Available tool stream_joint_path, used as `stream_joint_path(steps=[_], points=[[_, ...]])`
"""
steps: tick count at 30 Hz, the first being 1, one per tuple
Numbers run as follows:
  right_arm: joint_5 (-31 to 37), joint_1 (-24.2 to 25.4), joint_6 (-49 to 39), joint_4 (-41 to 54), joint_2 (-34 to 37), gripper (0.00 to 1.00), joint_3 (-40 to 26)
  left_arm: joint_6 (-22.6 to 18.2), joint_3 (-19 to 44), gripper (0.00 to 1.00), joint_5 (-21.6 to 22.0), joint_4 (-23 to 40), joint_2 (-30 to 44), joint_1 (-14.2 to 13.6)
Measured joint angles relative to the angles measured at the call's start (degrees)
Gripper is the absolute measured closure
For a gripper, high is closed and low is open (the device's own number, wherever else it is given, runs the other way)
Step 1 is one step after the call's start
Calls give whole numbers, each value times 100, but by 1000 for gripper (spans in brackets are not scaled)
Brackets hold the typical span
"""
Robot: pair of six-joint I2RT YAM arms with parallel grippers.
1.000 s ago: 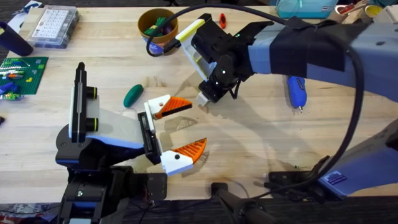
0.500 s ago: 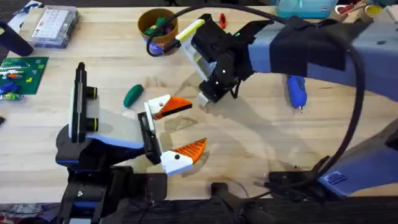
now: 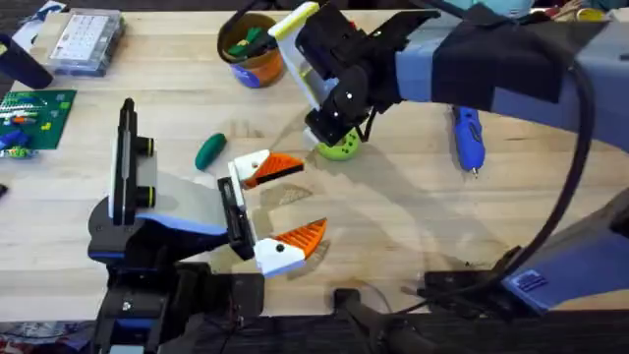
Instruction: Pick up the gripper from the table and insert it into the empty holder that is missing its gripper. Then pick up a screw, insert it into the mounting hole, and use the screwdriver to tighten it. Finally, clean up the table by picking up the vegetable and placing it into the bucket.
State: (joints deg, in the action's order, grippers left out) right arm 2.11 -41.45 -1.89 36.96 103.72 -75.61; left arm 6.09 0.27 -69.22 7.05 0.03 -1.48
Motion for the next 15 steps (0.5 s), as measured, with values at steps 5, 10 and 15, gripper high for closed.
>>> stream_joint_path(steps=[5, 10, 15], points=[[2, 0, 0, -204, 0, 566, 0, 0, 0, 11, -1, 0, 0, 0], [68, 1, 2, -215, 0, 566, 0, 0, 0, 11, -1, 0, 0, 0], [135, 22, 9, -232, 0, 566, 0, 0, 0, 11, -1, 0, 0, 0]])
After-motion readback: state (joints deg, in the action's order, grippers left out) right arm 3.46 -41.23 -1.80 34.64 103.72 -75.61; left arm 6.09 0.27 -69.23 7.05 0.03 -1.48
